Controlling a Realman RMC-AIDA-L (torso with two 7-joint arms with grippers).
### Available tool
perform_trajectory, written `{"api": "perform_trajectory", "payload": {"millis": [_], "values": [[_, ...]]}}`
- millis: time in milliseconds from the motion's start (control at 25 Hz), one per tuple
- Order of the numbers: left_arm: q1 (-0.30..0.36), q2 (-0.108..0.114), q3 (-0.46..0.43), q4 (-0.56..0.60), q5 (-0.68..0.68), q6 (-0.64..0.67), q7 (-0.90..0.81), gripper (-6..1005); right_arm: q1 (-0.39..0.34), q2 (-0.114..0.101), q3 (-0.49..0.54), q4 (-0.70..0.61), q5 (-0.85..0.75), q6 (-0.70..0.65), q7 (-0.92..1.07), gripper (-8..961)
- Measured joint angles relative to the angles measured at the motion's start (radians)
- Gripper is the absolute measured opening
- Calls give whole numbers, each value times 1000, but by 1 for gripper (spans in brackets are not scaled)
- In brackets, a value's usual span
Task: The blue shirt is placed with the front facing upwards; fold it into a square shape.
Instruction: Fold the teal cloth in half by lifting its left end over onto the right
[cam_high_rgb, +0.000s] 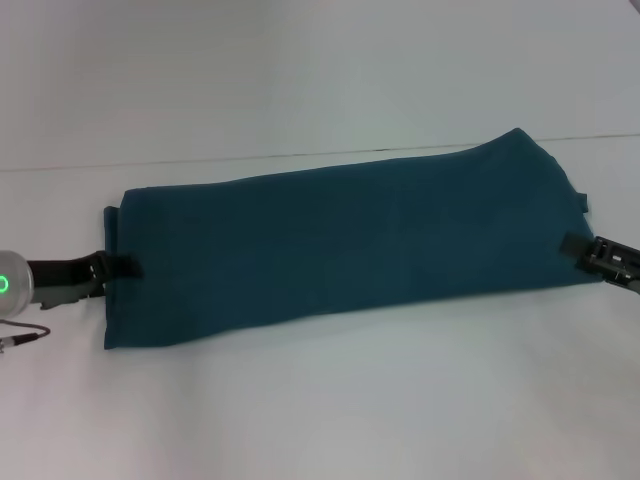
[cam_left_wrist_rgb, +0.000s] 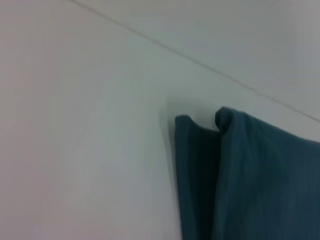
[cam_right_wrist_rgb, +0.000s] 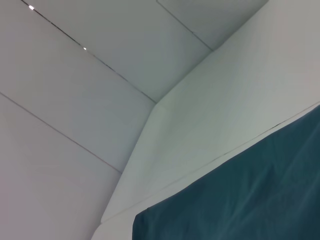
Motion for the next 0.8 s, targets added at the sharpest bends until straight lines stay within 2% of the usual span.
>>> {"api": "perform_trajectory", "payload": {"millis": [400,680,800], "values": [[-15,-2,13,-9,-5,42,-2,505,-4,1,3,0,1,-2,0,883],[-70,-19,18,1,-8,114,-2,489,-6,2,3,0,0,-3,-2,883],[-100,-20,31,-12,1,116,-13,482,-9,3,3,0,0,-3,-4,882]]}}
